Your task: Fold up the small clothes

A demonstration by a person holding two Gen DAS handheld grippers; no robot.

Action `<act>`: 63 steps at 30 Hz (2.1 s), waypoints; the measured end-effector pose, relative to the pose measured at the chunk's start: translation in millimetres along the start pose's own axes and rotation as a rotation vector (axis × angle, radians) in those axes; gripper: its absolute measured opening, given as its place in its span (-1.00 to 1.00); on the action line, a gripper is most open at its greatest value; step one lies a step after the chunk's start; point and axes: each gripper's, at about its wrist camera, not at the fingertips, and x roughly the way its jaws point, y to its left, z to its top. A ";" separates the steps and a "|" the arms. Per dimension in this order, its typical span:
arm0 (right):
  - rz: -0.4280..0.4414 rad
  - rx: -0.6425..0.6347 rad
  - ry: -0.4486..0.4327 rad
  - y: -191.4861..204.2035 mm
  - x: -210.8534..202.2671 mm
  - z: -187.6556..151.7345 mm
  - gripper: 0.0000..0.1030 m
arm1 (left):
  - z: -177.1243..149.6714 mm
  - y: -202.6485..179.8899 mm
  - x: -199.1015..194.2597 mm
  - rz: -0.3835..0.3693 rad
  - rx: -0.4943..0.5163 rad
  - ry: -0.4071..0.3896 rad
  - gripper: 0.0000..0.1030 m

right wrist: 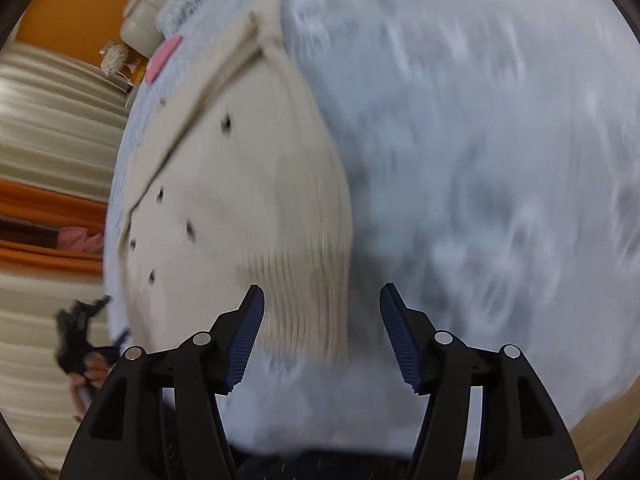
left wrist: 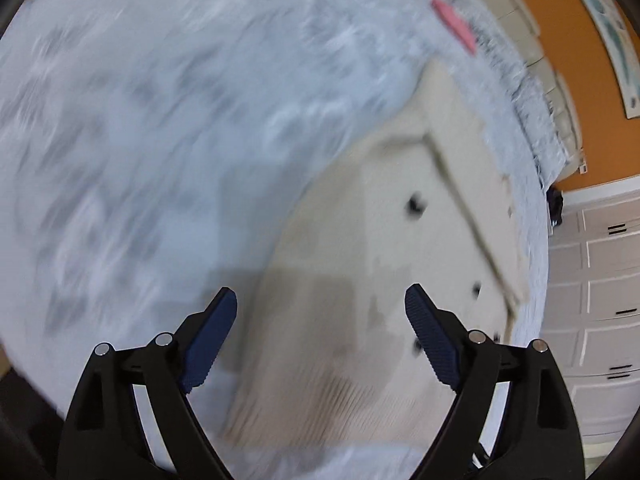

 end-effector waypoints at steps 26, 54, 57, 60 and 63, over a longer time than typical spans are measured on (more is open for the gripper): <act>0.209 -0.034 -0.254 29.7 -106.4 -75.3 -0.93 | -73.5 15.2 -97.5 -0.322 -0.032 0.086 -0.88; 0.343 -0.142 -0.482 57.2 -215.3 -65.9 -0.94 | -89.3 -47.5 -232.0 -0.438 0.176 -0.104 -0.87; 0.283 -0.114 -0.479 64.8 -167.8 -2.7 -0.94 | -56.2 -75.0 -191.1 -0.353 0.184 -0.140 -0.87; 0.248 -0.047 -0.455 61.3 -120.4 44.9 -0.94 | -18.6 -101.0 -126.2 -0.256 0.178 -0.144 -0.87; 0.205 0.026 -0.428 50.3 -73.9 80.7 -0.94 | 6.3 -109.3 -69.3 -0.186 0.158 -0.126 -0.87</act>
